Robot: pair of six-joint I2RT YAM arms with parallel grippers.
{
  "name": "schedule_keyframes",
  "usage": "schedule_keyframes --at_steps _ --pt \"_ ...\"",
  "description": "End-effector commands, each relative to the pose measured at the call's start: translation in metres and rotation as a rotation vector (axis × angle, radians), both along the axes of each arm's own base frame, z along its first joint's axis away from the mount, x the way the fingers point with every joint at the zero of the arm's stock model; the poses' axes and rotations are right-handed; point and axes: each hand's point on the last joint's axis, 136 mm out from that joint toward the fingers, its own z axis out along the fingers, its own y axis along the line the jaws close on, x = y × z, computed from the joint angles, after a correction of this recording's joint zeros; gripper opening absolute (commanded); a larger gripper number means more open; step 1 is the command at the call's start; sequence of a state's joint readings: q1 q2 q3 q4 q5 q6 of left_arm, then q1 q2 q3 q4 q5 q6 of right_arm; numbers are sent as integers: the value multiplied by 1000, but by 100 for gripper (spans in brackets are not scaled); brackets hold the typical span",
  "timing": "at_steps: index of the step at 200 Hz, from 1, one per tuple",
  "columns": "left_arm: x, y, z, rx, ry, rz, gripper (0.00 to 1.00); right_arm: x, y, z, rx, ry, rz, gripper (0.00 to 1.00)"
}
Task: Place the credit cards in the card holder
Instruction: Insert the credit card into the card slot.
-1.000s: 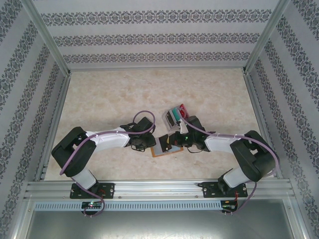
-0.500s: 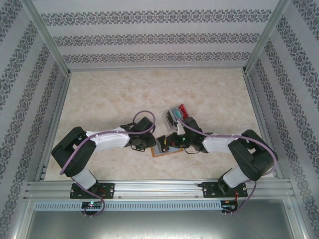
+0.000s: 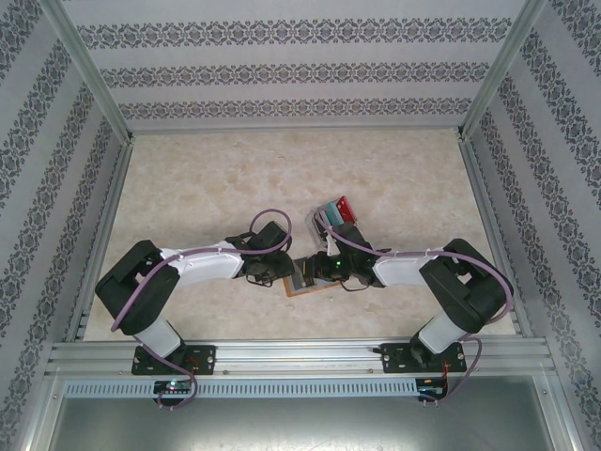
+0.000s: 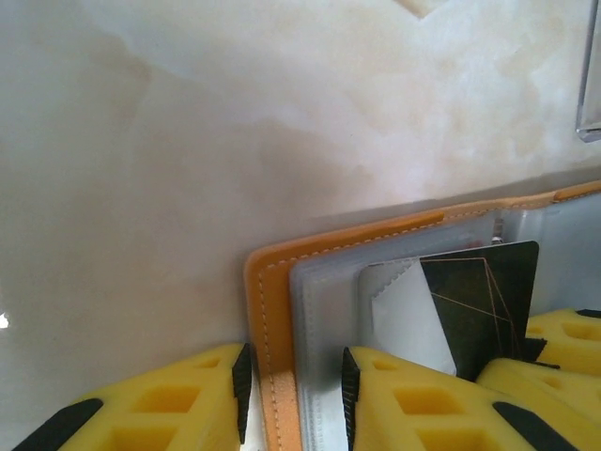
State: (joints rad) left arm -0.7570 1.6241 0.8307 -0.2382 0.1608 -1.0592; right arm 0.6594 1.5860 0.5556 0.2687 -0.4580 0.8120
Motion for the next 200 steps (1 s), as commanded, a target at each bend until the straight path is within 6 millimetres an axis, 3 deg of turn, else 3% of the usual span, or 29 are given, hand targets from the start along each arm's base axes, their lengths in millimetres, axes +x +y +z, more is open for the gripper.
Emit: schedule_keyframes --at_steps 1,27,63,78,96,121,200 --pt "6 3 7 -13 -33 15 34 -4 -11 -1 -74 -6 -7 27" --pt "6 3 6 -13 -32 15 34 -1 -16 4 -93 -22 -5 34" --pt "7 -1 7 -22 -32 7 33 -1 -17 0 -130 -12 5 36" --pt "7 -2 7 -25 -30 0 32 0 -15 1 -128 -15 11 32" --pt "7 -4 4 -34 -27 -4 30 -1 -9 0 -115 -15 42 17" --pt "9 -8 2 -47 -25 -4 27 -8 5 -1 -79 10 111 17" --pt "17 -12 8 -51 -55 -3 30 -11 17 -1 -49 10 195 16"
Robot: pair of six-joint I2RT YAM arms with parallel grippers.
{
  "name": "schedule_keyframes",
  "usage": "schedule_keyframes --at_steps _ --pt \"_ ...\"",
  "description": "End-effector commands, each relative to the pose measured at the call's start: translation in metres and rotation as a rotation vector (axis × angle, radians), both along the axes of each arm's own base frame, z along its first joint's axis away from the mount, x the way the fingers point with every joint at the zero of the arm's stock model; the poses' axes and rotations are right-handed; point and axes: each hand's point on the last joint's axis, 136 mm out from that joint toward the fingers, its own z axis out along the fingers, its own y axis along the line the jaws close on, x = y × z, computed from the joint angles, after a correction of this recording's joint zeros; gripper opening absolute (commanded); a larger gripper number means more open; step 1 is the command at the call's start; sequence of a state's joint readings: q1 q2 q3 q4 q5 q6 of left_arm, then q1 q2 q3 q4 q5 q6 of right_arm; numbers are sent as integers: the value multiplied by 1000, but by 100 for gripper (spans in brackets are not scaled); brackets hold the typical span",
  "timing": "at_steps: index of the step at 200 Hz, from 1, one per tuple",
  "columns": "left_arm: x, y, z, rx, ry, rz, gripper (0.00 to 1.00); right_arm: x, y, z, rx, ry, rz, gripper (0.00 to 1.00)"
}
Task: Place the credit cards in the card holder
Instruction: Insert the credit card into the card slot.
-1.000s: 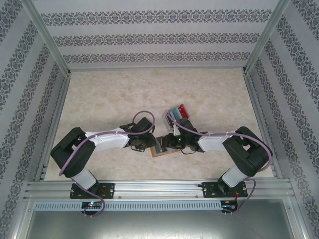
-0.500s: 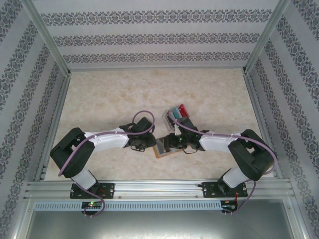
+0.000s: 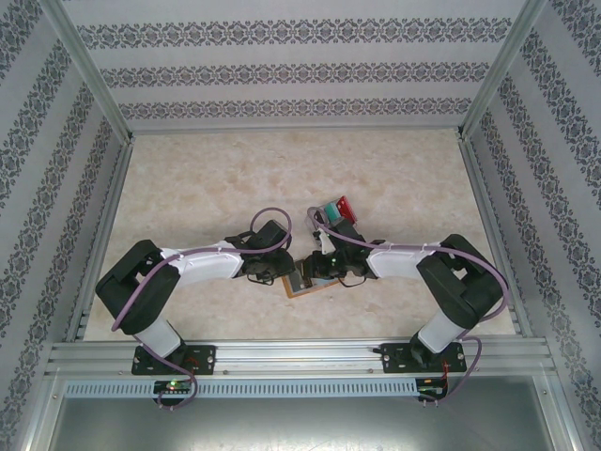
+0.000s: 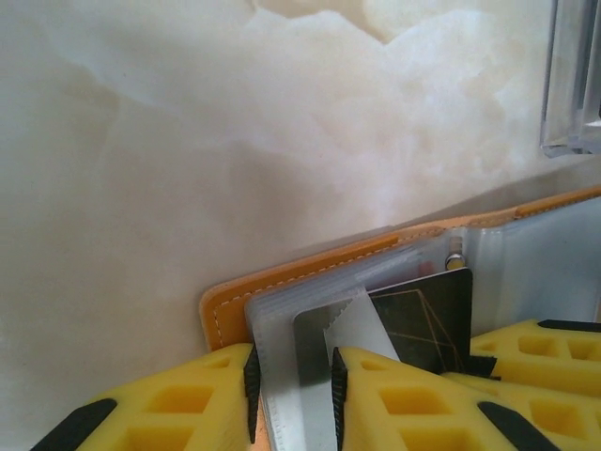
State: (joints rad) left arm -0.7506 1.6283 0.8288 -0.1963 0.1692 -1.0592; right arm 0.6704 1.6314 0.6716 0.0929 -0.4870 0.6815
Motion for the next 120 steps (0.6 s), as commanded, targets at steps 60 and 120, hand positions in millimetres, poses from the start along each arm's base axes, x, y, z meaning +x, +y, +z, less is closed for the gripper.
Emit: schedule_keyframes --at_steps 60,120 --pt "14 -6 10 -11 -49 -6 31 -2 9 -3 12 29 54 23" --pt "4 7 3 16 -24 29 32 4 -12 14 -47 -18 -76 35"
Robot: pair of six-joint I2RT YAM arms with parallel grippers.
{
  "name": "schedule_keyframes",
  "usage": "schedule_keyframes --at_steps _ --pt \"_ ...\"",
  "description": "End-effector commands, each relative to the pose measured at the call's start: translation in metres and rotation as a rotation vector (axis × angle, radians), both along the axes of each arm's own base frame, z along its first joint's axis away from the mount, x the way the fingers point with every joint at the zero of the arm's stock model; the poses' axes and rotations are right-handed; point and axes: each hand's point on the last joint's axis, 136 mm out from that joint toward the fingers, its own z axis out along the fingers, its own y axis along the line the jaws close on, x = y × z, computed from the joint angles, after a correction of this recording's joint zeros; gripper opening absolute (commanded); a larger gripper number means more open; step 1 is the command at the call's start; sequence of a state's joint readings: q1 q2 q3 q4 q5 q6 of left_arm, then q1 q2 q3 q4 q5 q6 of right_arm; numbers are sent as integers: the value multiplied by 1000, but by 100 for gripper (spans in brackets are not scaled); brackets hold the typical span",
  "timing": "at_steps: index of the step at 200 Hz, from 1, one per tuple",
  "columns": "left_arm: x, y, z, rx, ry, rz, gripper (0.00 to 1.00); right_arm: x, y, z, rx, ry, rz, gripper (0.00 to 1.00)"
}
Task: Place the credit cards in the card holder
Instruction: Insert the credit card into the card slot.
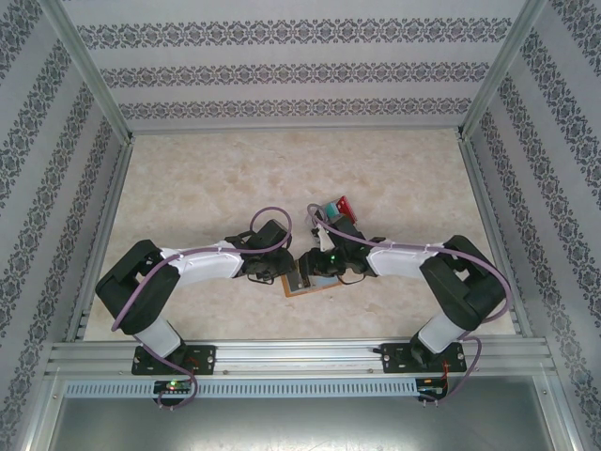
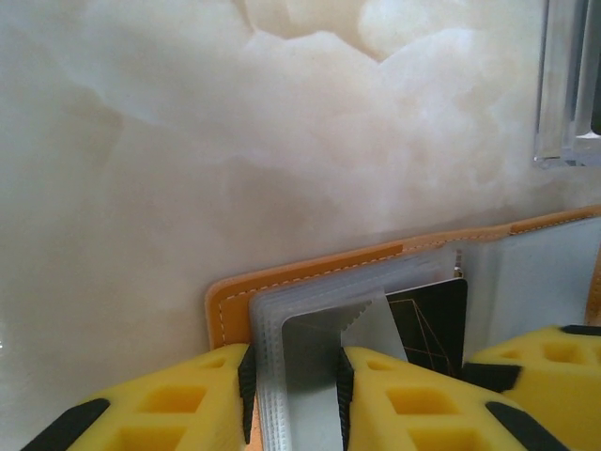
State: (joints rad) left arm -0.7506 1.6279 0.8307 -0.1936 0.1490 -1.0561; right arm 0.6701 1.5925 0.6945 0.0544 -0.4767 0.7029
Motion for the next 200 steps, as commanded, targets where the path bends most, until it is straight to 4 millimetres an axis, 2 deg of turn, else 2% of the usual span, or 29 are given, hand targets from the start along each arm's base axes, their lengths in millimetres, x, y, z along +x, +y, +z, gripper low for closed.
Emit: schedule_keyframes --at_steps 1,23,51,62,91,99,119,127,137,149,160,179,200 --pt "0 6 1 6 -6 22 32 0 -13 -1 -56 -9 -54 35" --pt "0 4 1 -1 -5 18 32 -5 -12 -8 -62 26 -44 34" --pt "2 1 3 -8 -10 12 31 -9 -7 -15 -57 57 -28 22" --pt "2 1 3 -10 -8 10 31 -10 -5 -18 -61 64 -26 21" --pt "2 -1 2 -23 -7 12 31 -12 9 -14 -23 74 23 9" --pt "2 -1 2 -24 -5 13 31 -12 11 -11 -19 57 22 8" --pt "3 -2 4 -30 -13 13 31 -13 16 2 11 15 49 11" --pt "4 -1 6 -28 -17 17 31 -11 9 1 -35 15 39 13" --pt "4 1 6 -18 -21 21 32 -9 -1 -2 -84 1 12 24" --pt "5 6 8 8 -25 31 32 -4 -12 3 -97 -19 -16 25" --pt "5 12 11 36 -38 40 33 0 -20 15 -93 -59 -30 26" --pt "7 25 19 86 -66 59 38 12 -38 46 -122 -167 -59 35" --pt "12 35 32 118 -108 70 44 35 -74 71 -240 -295 -125 48"
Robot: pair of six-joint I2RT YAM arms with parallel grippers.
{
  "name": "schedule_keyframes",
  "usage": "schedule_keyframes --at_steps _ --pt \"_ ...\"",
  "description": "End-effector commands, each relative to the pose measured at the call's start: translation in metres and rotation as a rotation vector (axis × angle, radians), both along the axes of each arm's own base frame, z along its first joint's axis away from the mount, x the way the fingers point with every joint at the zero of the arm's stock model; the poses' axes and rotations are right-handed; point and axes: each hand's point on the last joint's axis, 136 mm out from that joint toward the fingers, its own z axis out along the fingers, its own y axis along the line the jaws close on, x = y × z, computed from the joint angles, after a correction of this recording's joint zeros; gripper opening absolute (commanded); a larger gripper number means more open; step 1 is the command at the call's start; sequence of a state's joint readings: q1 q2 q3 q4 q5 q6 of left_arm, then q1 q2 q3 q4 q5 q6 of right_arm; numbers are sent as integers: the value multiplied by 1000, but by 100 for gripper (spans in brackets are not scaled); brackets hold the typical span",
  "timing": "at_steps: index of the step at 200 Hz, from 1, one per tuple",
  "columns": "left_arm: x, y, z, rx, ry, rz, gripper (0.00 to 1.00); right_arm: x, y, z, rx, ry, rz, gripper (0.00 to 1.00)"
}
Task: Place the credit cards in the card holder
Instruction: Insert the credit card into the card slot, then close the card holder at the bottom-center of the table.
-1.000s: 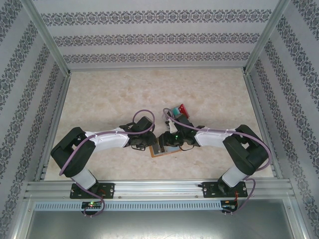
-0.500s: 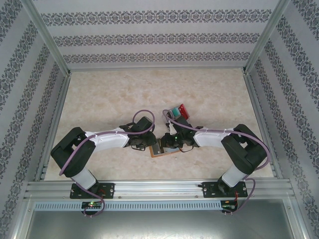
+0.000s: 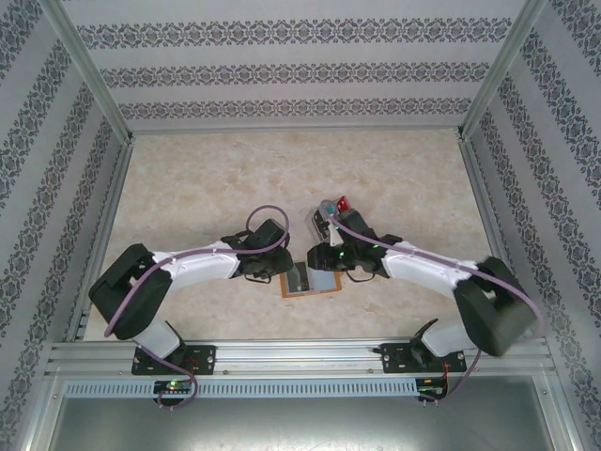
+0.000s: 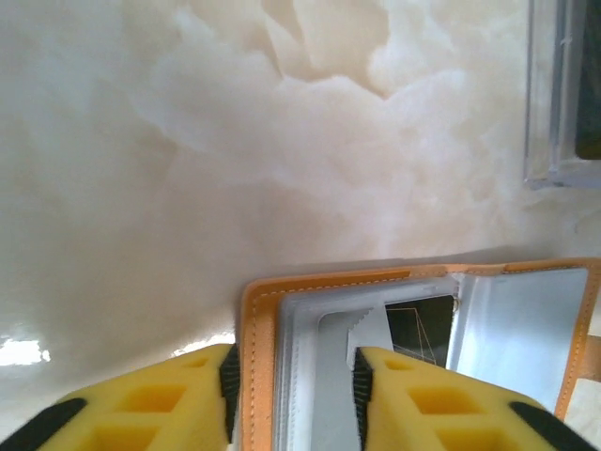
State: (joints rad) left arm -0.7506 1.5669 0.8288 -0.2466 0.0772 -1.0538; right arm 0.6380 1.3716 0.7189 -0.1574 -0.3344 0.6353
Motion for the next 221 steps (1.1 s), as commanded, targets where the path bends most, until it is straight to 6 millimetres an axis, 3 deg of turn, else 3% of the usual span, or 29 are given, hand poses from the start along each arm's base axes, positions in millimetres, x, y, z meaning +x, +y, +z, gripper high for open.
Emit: schedule_keyframes --at_steps 1,31,50,81,98,142,193,221 --pt "9 21 19 76 -62 41 44 25 -41 27 -166 -156 -63 48" --pt "30 20 38 60 -118 38 50 65 -90 52 -290 -248 -169 56" --pt "48 15 49 37 -135 23 53 92 -110 61 -300 -257 -228 64" --pt "76 -2 62 -73 -152 6 58 128 -116 67 -258 -199 -250 63" --pt "90 -13 69 -138 -157 -2 64 139 -100 70 -212 -187 -189 60" --pt "112 -26 78 -202 -155 11 74 143 -73 58 -253 -139 -47 55" --pt "115 -26 67 -262 -109 49 75 135 -71 57 -328 -166 9 56" --pt "100 -12 58 -220 -78 63 75 120 -82 52 -346 -133 -28 56"
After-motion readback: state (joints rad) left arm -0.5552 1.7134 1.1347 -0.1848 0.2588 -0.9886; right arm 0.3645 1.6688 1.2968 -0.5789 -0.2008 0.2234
